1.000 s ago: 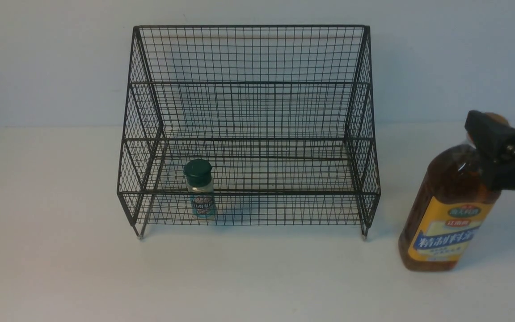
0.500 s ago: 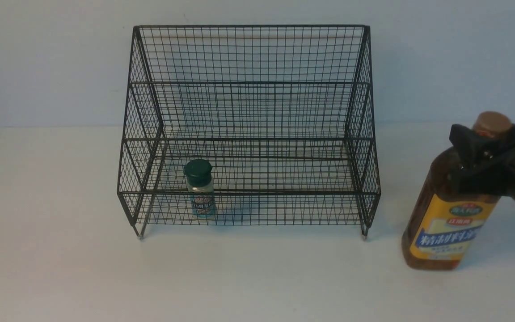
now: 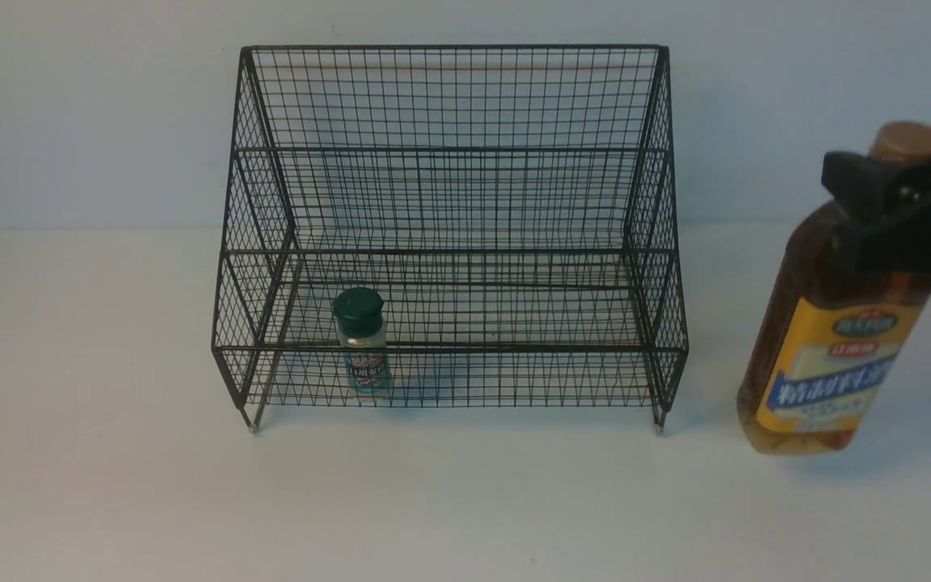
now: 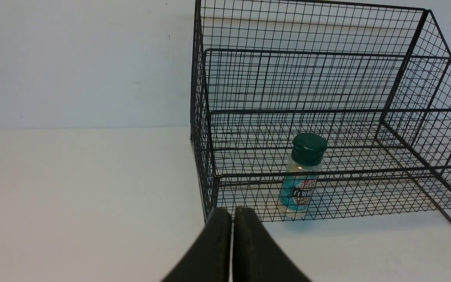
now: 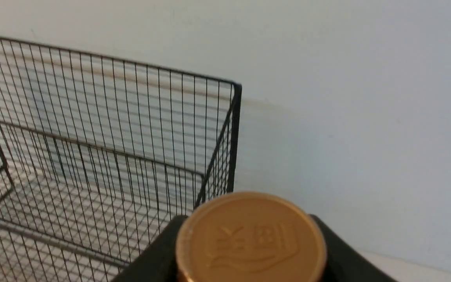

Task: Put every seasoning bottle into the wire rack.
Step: Use the right arm to put the condiment bottle back on the shelf

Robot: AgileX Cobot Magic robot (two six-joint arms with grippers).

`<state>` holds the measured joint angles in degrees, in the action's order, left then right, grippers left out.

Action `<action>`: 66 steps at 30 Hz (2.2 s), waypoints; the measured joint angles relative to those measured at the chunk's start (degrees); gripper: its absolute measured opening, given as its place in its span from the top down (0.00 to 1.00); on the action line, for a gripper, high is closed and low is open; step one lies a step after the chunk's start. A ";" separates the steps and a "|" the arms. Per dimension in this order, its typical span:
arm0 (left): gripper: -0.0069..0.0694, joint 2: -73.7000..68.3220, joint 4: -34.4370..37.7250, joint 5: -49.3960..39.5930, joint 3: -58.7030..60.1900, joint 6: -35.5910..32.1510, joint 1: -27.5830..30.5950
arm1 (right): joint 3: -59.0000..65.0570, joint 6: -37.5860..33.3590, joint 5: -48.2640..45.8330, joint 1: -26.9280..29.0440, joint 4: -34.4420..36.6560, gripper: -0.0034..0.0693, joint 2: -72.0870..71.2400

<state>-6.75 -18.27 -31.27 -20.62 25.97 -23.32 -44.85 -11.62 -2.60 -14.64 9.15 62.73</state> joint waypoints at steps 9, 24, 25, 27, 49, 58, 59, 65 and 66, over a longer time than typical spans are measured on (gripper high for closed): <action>0.92 0.00 0.00 0.00 0.00 0.00 0.00 | -13.06 0.87 -3.95 -1.65 0.04 0.51 0.00; 0.92 0.00 -0.06 0.00 0.00 0.00 0.00 | -34.24 3.15 -4.52 -12.56 5.04 0.51 18.20; 0.92 0.00 -0.12 0.00 0.00 0.00 0.00 | -36.28 3.20 -4.48 -12.58 5.30 0.52 21.12; 0.92 0.00 -0.18 -0.06 0.00 0.00 0.00 | -37.89 3.16 -4.48 -12.58 5.30 0.52 23.42; 0.92 0.00 -1.71 -3.49 0.00 -0.48 0.00 | -42.29 2.54 0.80 -10.24 6.04 0.52 33.52; 0.92 0.00 -1.76 -3.49 0.00 -0.48 0.00 | -42.29 2.34 -3.77 -9.33 5.88 0.52 35.29; 0.92 0.00 -1.76 -3.49 0.00 -0.48 0.00 | -42.29 2.34 -4.83 -9.33 5.88 0.52 35.62; 0.92 0.00 -1.76 -3.49 0.00 -0.48 0.00 | -42.29 2.40 -13.45 -9.33 5.12 0.52 36.99; 0.92 0.00 -1.76 -3.49 0.00 -0.48 0.00 | -42.29 2.40 -14.06 -9.33 5.05 0.52 36.99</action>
<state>-6.75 -20.03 -34.76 -20.62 25.49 -23.32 -87.15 -9.23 -16.65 -23.97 14.20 99.72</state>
